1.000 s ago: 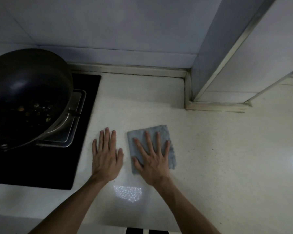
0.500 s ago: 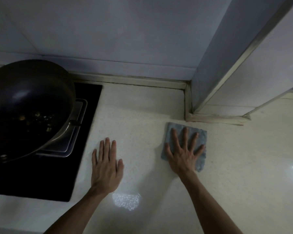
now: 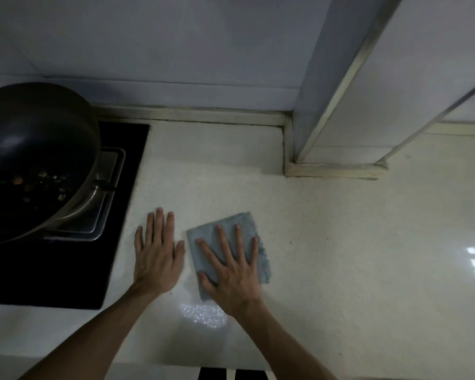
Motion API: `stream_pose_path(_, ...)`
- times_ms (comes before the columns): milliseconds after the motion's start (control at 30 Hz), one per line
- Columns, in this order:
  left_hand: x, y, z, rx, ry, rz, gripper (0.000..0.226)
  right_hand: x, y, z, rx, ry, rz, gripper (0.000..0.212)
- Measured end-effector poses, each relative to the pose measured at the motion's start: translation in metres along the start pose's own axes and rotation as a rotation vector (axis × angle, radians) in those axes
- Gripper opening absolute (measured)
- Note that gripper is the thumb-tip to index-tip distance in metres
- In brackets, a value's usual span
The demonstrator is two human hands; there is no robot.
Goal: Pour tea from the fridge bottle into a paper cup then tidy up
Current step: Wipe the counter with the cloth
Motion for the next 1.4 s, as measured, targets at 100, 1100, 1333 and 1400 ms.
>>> stream_pose_path(100, 0.001, -0.001, 0.0, -0.011, -0.005, -0.005, 0.072, 0.033, 0.014, -0.036, -0.017, -0.081, -0.03, 0.072)
stream_pose_path(1100, 0.001, 0.006, -0.006, -0.012, 0.022, -0.001, 0.072, -0.027, 0.013, -0.03, -0.032, -0.234, -0.019, 0.075)
stream_pose_path(1333, 0.002, 0.001, -0.003, -0.012, 0.008, 0.047, 0.073, -0.038, -0.001, -0.011, -0.065, -0.234, 0.058, 0.073)
stream_pose_path(1400, 0.002, 0.001, -0.004, -0.012, -0.006, 0.069, 0.074, -0.037, 0.003, -0.01, -0.094, -0.233, 0.118, 0.073)
Point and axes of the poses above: each hand's wrist, its own x-axis away from the middle knuckle, its own y-axis out of the back of the hand, z = x × y, the point moved 10 cm from there along -x, towards the middle knuckle, and after that the axes turned 15 degrees about -x, right-handed, at the moved point
